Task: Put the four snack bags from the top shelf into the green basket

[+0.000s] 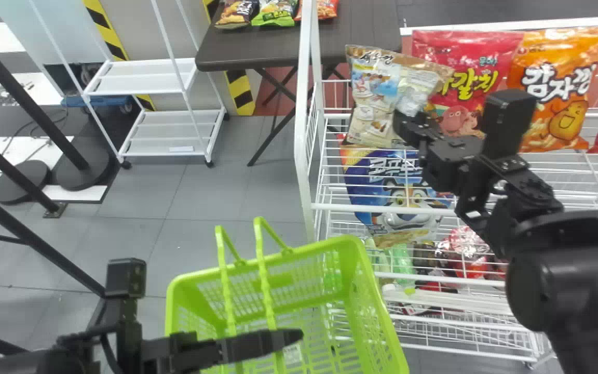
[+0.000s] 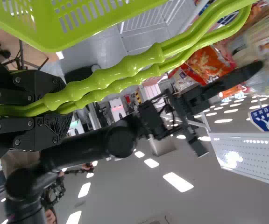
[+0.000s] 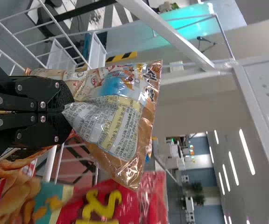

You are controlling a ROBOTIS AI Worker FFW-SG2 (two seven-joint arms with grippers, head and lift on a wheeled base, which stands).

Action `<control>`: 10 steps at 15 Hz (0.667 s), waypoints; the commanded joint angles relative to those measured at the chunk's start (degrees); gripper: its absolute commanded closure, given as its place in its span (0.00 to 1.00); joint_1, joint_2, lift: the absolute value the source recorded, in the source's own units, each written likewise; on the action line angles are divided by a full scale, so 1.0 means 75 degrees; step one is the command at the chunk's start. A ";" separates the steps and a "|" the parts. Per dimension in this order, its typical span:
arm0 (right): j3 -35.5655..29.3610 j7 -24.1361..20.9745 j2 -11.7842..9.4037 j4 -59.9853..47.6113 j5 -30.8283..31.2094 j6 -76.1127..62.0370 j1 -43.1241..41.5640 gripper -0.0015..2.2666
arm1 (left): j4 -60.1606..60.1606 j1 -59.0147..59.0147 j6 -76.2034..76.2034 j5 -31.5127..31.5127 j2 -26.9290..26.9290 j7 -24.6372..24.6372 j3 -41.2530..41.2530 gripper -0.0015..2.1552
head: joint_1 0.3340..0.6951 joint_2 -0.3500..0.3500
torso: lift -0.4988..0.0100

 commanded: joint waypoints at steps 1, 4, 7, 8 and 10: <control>-0.0486 0.0001 0.0018 -0.1523 -0.0157 0.0863 0.1049 0.99 | 0.0003 -0.0263 0.0142 0.0004 0.0000 -0.0076 0.0045 1.00 | 1.00 0.66 | 0.98; -0.0826 0.0013 0.0018 -0.3456 -0.0650 0.2527 0.2420 0.99 | 0.0003 -0.0450 0.0212 -0.0008 -0.0012 -0.0076 0.0045 1.00 | 1.00 0.58 | 0.98; -0.0767 0.0025 0.0018 -0.5015 -0.0802 0.3676 0.3628 0.99 | 0.0085 -0.0544 0.0212 -0.0020 -0.0047 -0.0076 0.0033 1.00 | 1.00 0.58 | 0.98; -0.0732 0.0025 0.0018 -0.5331 -0.1025 0.4191 0.3815 0.99 | 0.0120 -0.0602 0.0212 -0.0031 -0.0047 -0.0076 -0.0002 1.00 | 1.00 0.59 | 0.98; -0.0451 0.0025 0.0018 -0.5542 -0.1318 0.5105 0.3874 0.99 | 0.0143 -0.0649 0.0212 -0.0043 -0.0047 -0.0076 -0.0096 1.00 | 1.00 0.62 | 0.98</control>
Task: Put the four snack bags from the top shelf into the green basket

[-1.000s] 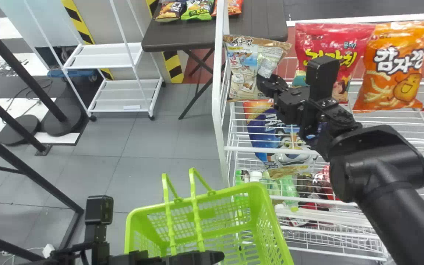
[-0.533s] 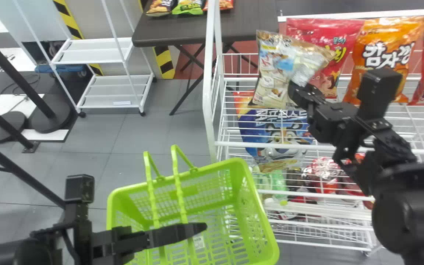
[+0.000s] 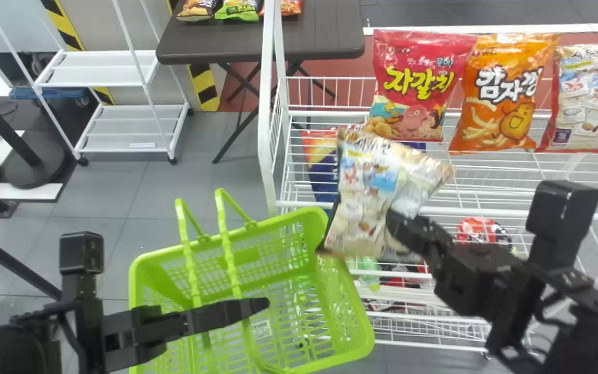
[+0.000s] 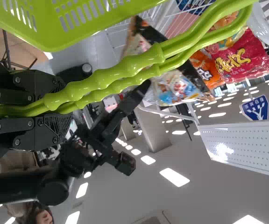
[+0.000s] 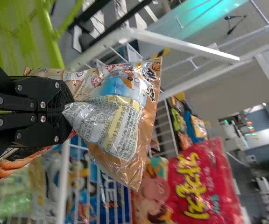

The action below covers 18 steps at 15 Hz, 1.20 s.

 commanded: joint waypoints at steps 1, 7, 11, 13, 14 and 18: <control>0.0472 0.0000 0.0019 -0.0145 -0.0219 0.0729 0.0063 0.99 | 0.0021 -0.0050 0.0000 -0.0013 -0.0011 -0.0076 -0.0099 1.00 | 1.00 0.67 | 0.98; 0.1796 -0.0351 0.0019 0.0792 -0.0301 0.2065 -0.0898 0.99 | -0.0015 -0.0015 0.0023 0.0010 -0.0011 -0.0076 -0.0134 1.00 | 1.00 0.91 | 0.98; 0.2722 -0.0515 0.0019 0.2714 -0.0360 0.1807 -0.1918 0.65 | -0.0085 0.0032 0.0070 0.0034 -0.0011 -0.0076 -0.0146 1.00 | 1.00 1.00 | 0.98; 0.3097 -0.0492 0.0019 0.3499 -0.0348 0.1432 -0.2363 0.00 | -0.0132 0.0079 0.0070 0.0034 -0.0011 -0.0076 -0.0204 1.00 | 1.00 1.00 | 0.98; 0.3120 -0.0398 0.0019 0.3640 -0.0372 0.1409 -0.2445 0.00 | -0.0144 0.0090 0.0070 0.0022 -0.0011 -0.0076 -0.0228 1.00 | 1.00 1.00 | 0.98; 0.1538 0.0199 -0.0023 0.2738 -0.1145 0.1503 -0.1918 0.02 | -0.0179 0.0172 0.0070 0.0034 0.0025 -0.0076 -0.0193 1.00 | 1.00 1.00 | 0.98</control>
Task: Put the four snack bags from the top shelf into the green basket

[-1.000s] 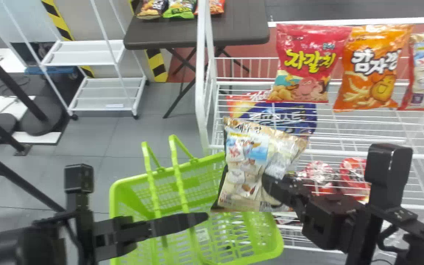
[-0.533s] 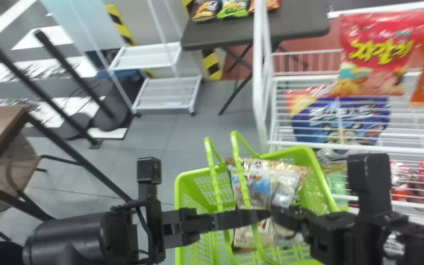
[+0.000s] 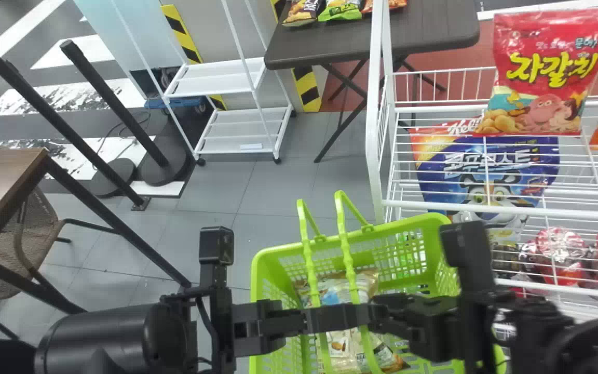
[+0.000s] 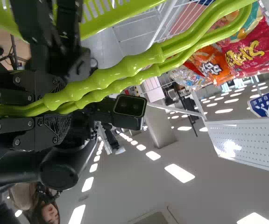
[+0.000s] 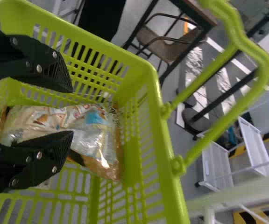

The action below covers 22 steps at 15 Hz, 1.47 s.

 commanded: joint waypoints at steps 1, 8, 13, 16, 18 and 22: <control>-0.1496 0.0218 -0.0176 -0.0881 -0.0794 0.0077 0.0392 0.03 | -0.0030 0.0028 0.0000 0.0001 0.0003 -0.0075 0.0017 1.00 | 1.00 1.00 | 0.98; -0.3453 0.0195 -0.0234 0.0021 0.0260 -0.1822 -0.1143 0.03 | -0.0089 0.0192 0.0000 0.0024 -0.0008 -0.0075 0.0017 1.00 | 1.00 0.55 | 0.98; -0.2973 0.0054 -0.0246 0.2681 0.1327 -0.3884 -0.2690 0.04 | -0.0018 0.0134 0.0000 0.0153 0.0085 -0.0075 -0.0089 1.00 | 1.00 0.43 | 0.98; -0.2410 -0.0579 -0.0211 0.4029 0.1819 -0.5033 -0.3487 0.04 | 0.0028 0.0122 0.0000 0.0212 0.0191 -0.0075 -0.0077 1.00 | 1.00 0.43 | 0.98; -0.2141 -0.0754 -0.0211 0.4767 0.2018 -0.5009 -0.4026 0.05 | 0.0052 0.0122 0.0000 0.0270 0.0249 -0.0075 -0.0077 1.00 | 1.00 0.44 | 0.98; -0.1848 -0.0754 -0.0211 0.5025 0.2252 -0.4447 -0.4365 0.68 | 0.0122 0.0169 -0.0024 0.0364 0.0308 -0.0075 -0.0018 1.00 | 1.00 0.48 | 0.98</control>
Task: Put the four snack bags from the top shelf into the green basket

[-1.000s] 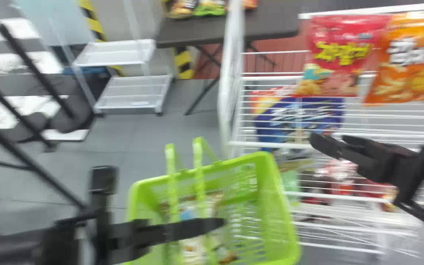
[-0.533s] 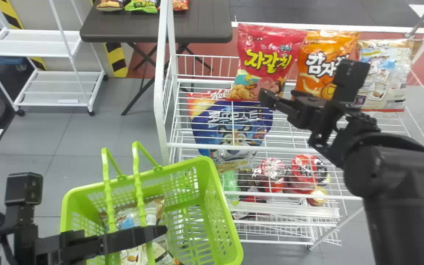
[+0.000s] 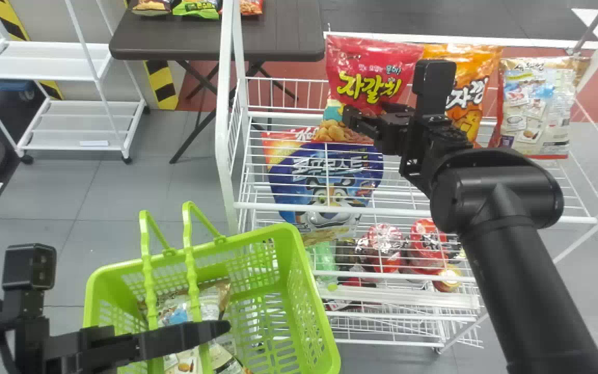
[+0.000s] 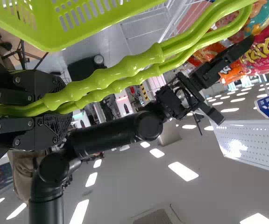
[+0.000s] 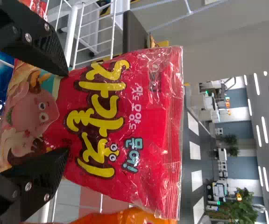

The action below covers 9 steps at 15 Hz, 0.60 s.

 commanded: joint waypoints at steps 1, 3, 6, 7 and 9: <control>0.0100 -0.0034 0.0047 0.0014 0.0145 0.0487 -0.0076 0.93 | 0.0008 0.0029 -0.0014 0.0033 0.0015 -0.0076 0.0033 1.00 | 1.00 0.49 | 0.98; 0.0170 -0.0116 0.0082 -0.0208 0.0251 0.0651 0.0041 1.00 | -0.0004 0.0064 -0.0014 0.0044 0.0015 -0.0076 0.0044 1.00 | 1.00 0.50 | 0.98; 0.0135 -0.0116 0.0070 -0.0935 0.0251 0.0604 0.0475 1.00 | -0.0039 0.0169 -0.0014 0.0091 0.0015 -0.0076 0.0115 1.00 | 1.00 0.51 | 0.98; 0.0112 -0.0105 0.0035 -0.1205 0.0263 0.0651 0.0627 1.00 | -0.0039 0.0193 -0.0038 0.0126 0.0015 -0.0076 0.0138 1.00 | 1.00 0.52 | 0.98; 0.0100 -0.0058 -0.0012 -0.1697 0.0274 0.0721 0.1002 1.00 | -0.0051 0.0251 -0.0038 0.0161 0.0015 -0.0076 0.0185 1.00 | 1.00 0.52 | 0.98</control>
